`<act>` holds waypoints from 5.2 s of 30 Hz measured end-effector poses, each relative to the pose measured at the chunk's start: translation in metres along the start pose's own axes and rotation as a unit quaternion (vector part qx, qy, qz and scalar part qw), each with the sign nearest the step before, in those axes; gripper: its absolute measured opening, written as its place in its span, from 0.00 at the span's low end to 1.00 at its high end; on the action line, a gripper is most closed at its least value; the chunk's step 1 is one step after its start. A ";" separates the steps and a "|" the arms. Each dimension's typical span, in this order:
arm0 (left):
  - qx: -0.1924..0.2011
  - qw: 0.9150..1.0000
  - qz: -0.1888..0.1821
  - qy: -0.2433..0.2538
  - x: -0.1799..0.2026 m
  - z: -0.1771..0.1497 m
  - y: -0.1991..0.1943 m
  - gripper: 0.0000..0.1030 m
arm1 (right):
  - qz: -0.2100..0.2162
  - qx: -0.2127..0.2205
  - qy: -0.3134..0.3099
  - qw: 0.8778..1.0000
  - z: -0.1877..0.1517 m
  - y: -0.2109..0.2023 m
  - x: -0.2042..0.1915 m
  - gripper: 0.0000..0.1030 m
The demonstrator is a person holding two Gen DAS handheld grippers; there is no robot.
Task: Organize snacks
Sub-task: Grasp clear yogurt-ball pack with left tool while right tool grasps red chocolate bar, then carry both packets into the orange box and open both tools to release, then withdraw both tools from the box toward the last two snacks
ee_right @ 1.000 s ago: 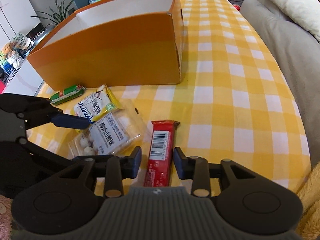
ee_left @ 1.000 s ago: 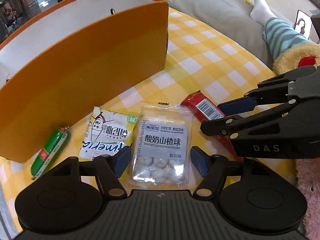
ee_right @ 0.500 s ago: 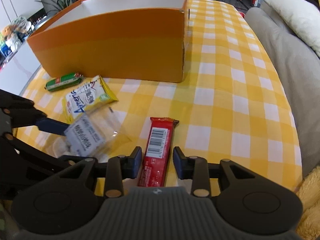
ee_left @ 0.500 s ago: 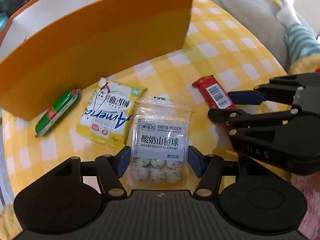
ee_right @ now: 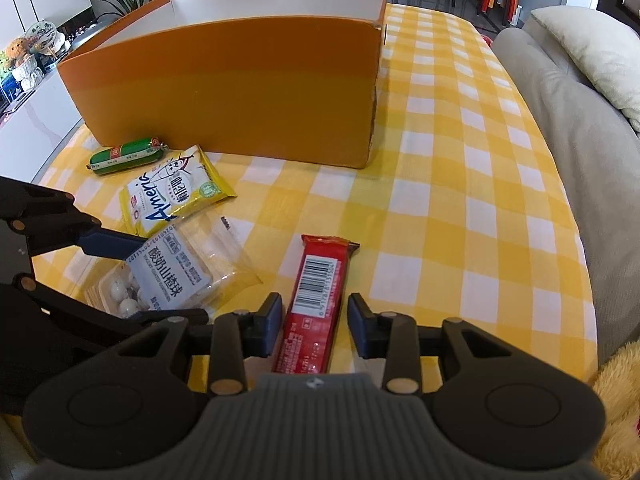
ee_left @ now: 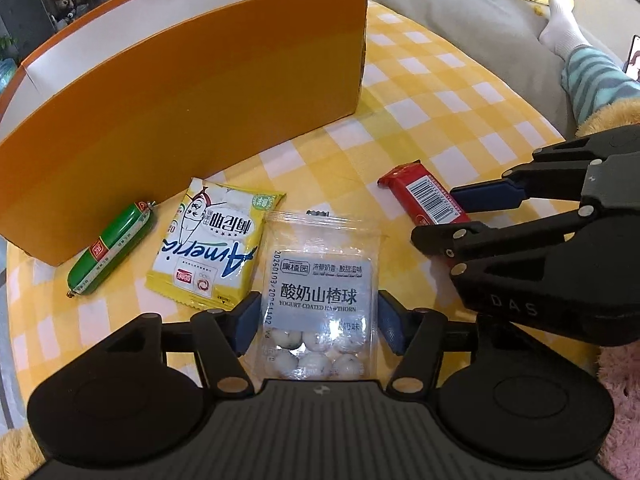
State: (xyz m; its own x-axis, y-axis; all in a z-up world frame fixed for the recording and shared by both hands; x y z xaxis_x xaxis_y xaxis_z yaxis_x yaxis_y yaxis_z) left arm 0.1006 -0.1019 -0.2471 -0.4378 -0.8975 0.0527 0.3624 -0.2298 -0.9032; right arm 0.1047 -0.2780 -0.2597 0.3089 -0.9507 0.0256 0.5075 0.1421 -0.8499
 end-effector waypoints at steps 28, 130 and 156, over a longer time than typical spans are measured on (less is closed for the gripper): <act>0.077 0.986 -0.037 -0.144 -0.028 0.034 -0.088 0.59 | -0.013 0.073 0.037 0.997 0.015 -0.073 0.008 0.21; 0.187 0.975 0.078 -0.087 -0.096 0.086 -0.173 0.79 | -0.001 0.107 -0.011 0.994 0.160 -0.112 -0.015 0.86; 0.062 0.995 0.036 0.063 -0.123 0.022 -0.061 0.65 | 0.055 0.020 0.119 0.991 0.038 -0.024 -0.067 0.70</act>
State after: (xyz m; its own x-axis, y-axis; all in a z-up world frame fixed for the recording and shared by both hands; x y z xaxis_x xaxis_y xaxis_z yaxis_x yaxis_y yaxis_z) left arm 0.1506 0.0146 -0.1894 -0.5029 -0.8614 -0.0713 0.4930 -0.2180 -0.8423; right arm 0.1027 -0.2073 -0.2211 0.1678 -0.9662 -0.1956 0.5135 0.2550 -0.8193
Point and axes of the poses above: each gripper's, at about its wrist camera, not at the fingertips, and y roughly the way its jaws point, x to its right, z to its top, the point moved 6 cm from there along y, roughly the way its jaws point, and after that the axes turned 12 degrees about -y, right-handed, at the moved point
